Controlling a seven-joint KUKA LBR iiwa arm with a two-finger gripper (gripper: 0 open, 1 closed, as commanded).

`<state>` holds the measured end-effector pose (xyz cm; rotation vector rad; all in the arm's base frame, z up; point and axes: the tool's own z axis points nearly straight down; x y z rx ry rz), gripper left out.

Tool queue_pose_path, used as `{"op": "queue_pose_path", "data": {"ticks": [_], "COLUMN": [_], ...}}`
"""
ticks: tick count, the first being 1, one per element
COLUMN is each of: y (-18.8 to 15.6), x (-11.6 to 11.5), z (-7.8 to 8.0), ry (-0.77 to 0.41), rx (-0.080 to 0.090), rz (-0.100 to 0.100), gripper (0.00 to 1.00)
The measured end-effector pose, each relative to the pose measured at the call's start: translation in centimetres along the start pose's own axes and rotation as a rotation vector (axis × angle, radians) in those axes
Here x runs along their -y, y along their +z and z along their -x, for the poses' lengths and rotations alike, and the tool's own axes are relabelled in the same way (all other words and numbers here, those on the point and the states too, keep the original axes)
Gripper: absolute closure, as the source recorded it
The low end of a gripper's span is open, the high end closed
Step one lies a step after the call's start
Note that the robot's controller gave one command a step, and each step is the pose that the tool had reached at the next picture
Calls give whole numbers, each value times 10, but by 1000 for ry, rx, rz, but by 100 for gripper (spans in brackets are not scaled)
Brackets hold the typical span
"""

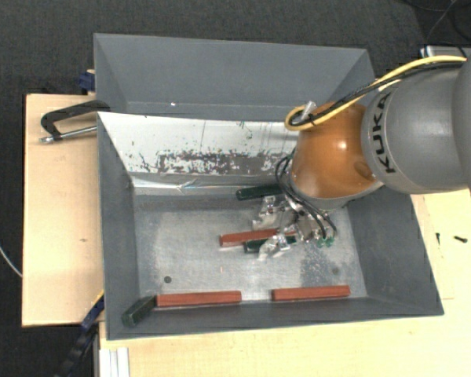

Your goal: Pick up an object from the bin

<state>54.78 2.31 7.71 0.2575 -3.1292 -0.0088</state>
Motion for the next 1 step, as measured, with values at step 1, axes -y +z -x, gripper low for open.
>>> {"op": "queue_pose_path", "data": {"ticks": [1], "y": [-155], "x": [28], "z": [4], "ry": [22], "rx": [11], "rz": [-7], "gripper": [100]}}
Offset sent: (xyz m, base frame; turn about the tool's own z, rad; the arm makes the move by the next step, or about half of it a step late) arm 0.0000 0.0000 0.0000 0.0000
